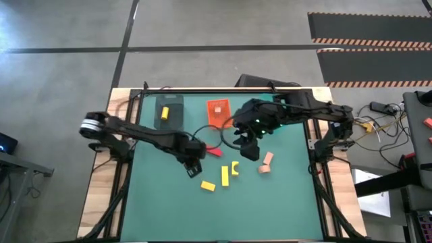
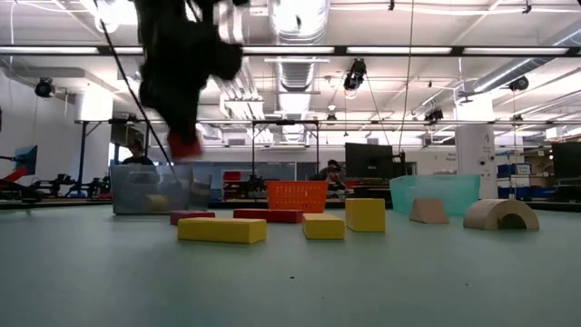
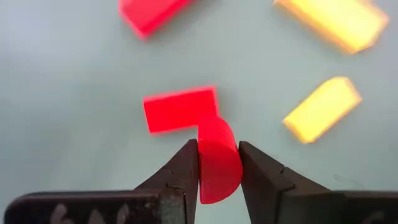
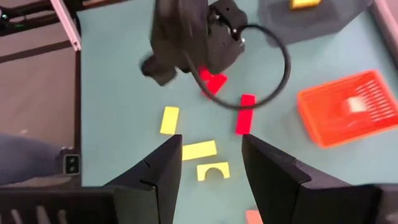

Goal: Sort & place blocks by color
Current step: Put the red block into the green bin, then put the brown block into the orange bin

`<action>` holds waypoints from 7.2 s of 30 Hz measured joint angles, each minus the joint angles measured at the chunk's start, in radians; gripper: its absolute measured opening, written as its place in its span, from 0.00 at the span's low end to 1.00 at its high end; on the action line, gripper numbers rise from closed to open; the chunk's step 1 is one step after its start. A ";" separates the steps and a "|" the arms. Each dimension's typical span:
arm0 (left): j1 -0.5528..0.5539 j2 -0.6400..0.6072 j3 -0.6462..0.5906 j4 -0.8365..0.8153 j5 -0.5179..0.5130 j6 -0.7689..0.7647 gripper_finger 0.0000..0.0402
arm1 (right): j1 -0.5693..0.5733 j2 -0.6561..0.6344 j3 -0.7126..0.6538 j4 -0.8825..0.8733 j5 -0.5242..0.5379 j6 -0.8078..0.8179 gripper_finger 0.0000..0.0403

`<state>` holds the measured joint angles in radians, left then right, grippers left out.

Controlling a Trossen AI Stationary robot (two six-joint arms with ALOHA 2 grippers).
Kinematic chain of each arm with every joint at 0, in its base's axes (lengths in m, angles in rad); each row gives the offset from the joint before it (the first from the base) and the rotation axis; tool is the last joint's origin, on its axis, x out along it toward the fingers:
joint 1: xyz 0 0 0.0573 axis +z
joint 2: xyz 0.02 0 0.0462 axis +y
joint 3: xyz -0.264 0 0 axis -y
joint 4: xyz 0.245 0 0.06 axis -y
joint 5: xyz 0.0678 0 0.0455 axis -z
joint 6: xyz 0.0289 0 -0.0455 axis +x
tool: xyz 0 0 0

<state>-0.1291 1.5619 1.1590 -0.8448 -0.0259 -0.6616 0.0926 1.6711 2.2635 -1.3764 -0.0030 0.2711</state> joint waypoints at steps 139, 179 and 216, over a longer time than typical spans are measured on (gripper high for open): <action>0.025 -0.457 -0.003 0.932 -0.226 0.388 0.46 | -0.973 -0.033 -0.978 0.303 0.055 -0.189 0.18; 0.045 -0.454 -0.003 0.840 -0.246 0.347 0.46 | -0.969 -0.057 -0.913 0.208 0.031 -0.169 0.35; 0.096 -0.452 -0.003 0.729 -0.271 0.272 0.46 | -0.269 -0.283 -0.868 0.253 -0.035 0.727 0.38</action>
<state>-0.0330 1.1098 1.1561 -0.1158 -0.2973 -0.3893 -0.1762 1.3877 1.3954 -1.1234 -0.0383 0.9977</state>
